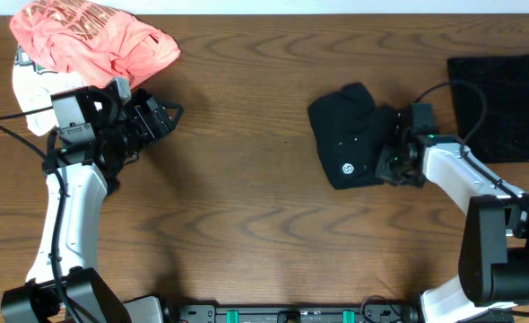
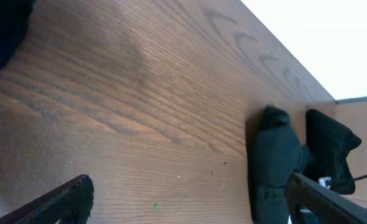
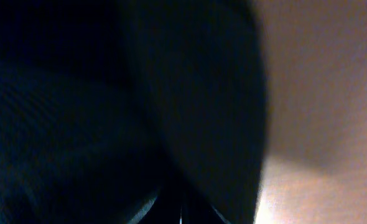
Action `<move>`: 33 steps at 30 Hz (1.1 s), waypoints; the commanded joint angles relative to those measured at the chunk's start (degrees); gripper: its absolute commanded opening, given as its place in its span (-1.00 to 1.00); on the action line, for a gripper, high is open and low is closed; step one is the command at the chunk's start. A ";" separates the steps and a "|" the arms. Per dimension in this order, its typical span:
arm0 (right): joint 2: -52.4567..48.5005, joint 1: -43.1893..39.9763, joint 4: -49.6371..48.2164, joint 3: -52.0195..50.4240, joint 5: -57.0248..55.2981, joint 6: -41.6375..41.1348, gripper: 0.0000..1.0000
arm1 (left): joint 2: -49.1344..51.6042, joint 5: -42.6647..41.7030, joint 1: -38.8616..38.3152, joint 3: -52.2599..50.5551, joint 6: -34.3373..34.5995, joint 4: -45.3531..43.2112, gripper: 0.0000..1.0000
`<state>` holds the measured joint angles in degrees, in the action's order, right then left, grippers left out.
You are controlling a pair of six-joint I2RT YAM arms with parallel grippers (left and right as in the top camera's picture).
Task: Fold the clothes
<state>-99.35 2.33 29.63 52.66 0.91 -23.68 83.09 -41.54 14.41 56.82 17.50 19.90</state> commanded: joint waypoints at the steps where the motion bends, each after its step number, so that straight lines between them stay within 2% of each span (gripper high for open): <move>1: -1.31 -1.53 -4.96 -1.57 -2.71 2.71 -0.98 | -0.24 0.90 0.13 0.52 -1.42 0.52 0.96; 11: -8.76 -1.79 -33.79 -1.55 -2.82 17.49 -0.95 | -0.24 1.29 0.13 0.52 -1.42 0.61 0.96; 15: -13.29 -2.80 -42.56 -0.70 -2.84 20.61 -0.95 | -0.24 1.29 0.13 0.52 -1.42 0.61 0.96; 17: -14.08 -3.89 -43.25 1.07 -2.49 20.59 -0.95 | -0.24 1.29 0.13 0.52 -1.42 0.61 0.96; 19: -13.86 -5.01 -41.38 3.80 -0.04 20.59 -0.95 | -0.24 1.29 0.13 0.52 -1.42 0.68 0.96; 22: -12.57 -6.16 -33.27 10.21 4.92 20.55 -0.93 | -0.24 1.29 0.13 0.52 -1.42 1.05 0.96; 29: -9.84 -5.75 -1.81 30.51 14.64 20.55 -0.95 | -0.24 1.29 0.13 0.52 -1.42 1.92 0.96; 33: -9.84 -3.80 15.02 39.23 20.85 20.55 -0.84 | -0.24 1.29 0.13 0.52 -1.42 1.90 0.96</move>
<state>-111.22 -3.29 40.53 87.77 14.70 -3.64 83.09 -40.29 14.41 56.82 17.23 21.69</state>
